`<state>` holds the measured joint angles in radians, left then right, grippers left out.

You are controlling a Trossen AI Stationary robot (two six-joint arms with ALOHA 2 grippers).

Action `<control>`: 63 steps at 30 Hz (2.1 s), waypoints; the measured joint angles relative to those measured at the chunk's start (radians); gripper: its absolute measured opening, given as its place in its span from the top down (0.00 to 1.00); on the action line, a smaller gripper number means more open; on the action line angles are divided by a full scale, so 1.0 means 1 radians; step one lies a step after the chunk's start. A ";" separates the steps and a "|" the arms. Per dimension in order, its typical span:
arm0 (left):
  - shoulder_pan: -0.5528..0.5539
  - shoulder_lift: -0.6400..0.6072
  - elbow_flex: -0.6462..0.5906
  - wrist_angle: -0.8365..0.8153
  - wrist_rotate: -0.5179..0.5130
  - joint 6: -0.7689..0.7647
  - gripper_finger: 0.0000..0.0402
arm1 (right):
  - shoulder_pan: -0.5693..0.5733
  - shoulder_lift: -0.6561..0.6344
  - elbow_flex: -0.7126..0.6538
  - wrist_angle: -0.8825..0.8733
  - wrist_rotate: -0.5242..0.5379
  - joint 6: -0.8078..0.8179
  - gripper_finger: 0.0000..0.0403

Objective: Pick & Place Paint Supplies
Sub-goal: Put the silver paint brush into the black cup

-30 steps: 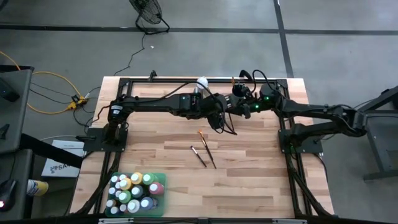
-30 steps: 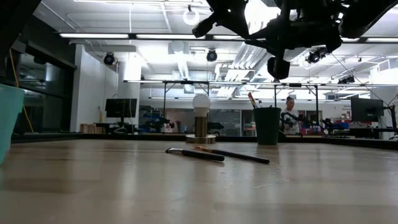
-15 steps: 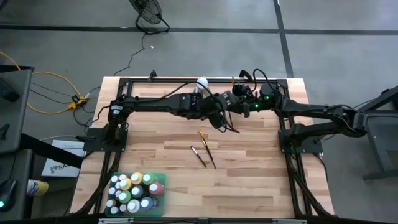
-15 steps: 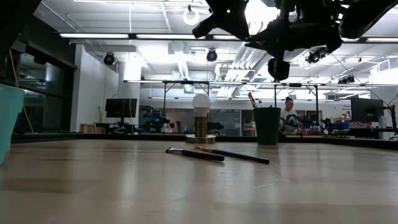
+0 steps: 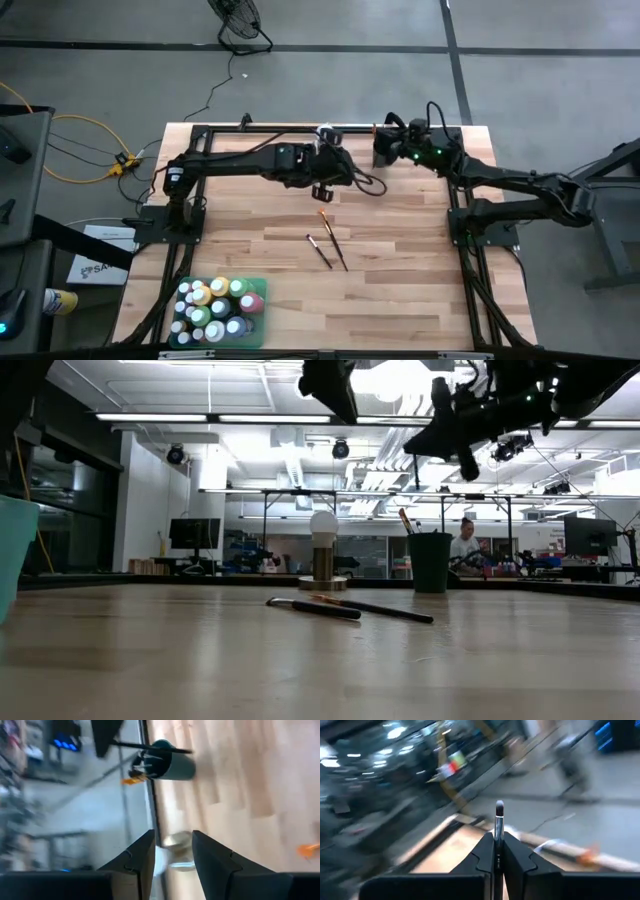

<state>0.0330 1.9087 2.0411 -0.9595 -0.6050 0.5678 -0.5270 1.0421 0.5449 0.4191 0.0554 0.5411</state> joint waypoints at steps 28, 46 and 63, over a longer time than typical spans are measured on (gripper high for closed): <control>0.000 0.000 -0.043 -0.065 0.180 -0.414 0.69 | -0.049 0.237 0.000 0.088 0.441 -0.277 0.88; 0.008 0.004 -0.043 -0.245 0.375 -0.283 0.69 | 0.039 0.099 0.000 -0.132 0.430 -0.273 0.61; 0.036 0.010 -0.489 -0.033 0.722 -0.119 0.69 | 0.166 -0.146 0.000 -0.372 0.279 -0.145 0.59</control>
<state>0.0692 1.9186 1.5525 -0.9929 0.1173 0.4488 -0.3608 0.8963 0.5449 0.0466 0.3347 0.3958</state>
